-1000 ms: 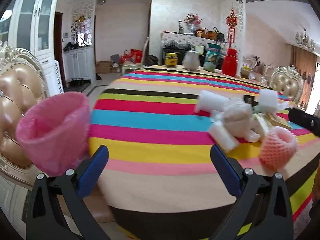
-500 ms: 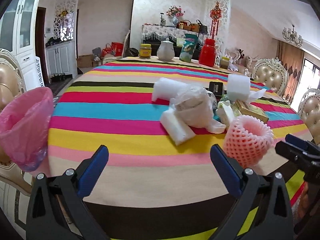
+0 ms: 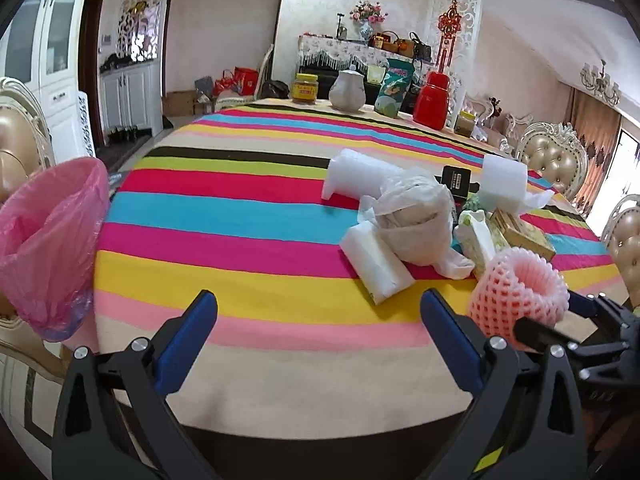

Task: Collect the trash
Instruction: 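Return to the table and grasp the cup-shaped pink foam net with the right gripper, then grasp the white plastic bag bundle with the left gripper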

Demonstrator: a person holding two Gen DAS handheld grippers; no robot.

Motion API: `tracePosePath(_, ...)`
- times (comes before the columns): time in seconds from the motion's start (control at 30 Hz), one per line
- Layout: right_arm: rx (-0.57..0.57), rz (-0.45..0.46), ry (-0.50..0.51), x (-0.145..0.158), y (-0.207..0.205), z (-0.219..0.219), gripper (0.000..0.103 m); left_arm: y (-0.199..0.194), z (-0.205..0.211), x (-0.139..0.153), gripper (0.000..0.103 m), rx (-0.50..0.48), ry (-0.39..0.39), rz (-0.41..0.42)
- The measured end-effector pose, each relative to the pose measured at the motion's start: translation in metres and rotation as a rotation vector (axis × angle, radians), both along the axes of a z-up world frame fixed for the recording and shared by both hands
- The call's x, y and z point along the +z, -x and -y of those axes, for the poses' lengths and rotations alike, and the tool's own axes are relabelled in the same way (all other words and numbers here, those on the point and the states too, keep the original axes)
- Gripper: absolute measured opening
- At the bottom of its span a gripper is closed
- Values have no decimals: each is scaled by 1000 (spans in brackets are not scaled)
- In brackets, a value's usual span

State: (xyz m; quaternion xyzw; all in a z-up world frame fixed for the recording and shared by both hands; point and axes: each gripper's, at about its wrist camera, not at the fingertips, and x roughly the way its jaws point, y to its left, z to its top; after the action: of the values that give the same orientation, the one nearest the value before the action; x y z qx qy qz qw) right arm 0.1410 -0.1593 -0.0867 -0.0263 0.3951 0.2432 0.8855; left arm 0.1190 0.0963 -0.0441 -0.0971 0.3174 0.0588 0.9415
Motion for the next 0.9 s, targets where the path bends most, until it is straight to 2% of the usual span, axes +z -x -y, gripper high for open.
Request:
tracePosePath(0.03, 4, -1, 2, -1, -1, 1, 80, -4, 0, 0, 98, -5, 5, -6)
tracePosePath(0.07, 6, -1, -9, -1, -1, 3, 58, -7, 2, -1, 98, -10, 6, -12)
tracePosePath(0.1, 7, -6, -23, -1, -3, 6, 51, -13, 4, -1, 98, -18, 7, -21)
tracePosePath(0.17, -6, 2, -42, 1, -3, 13, 45, -19, 8, -1, 98, -31, 14, -27)
tracePosePath(0.47, -110, 82, -139, 16, -2, 61, 43, -68, 36, 7, 98, -73, -12, -28)
tracePosePath(0.67, -144, 40, -183, 8, -7, 82, 43, -101, 55, 12, 97, -105, -16, -18)
tracePosePath(0.73, -148, 39, -187, 7, -8, 85, 43, -108, 64, 12, 91, -117, -53, -10)
tracePosePath(0.8, -150, 40, -194, 7, -7, 88, 43, -114, 72, 8, 76, -138, -94, -26)
tracePosePath(0.83, -152, 42, -198, 7, -7, 89, 43, -115, 75, 5, 72, -150, -115, -41)
tracePosePath(0.87, -153, 42, -201, 8, -7, 89, 43, -117, 79, 0, 62, -162, -137, -57)
tracePosePath(0.9, -153, 41, -202, 8, -8, 89, 43, -117, 80, -3, 43, -168, -148, -63)
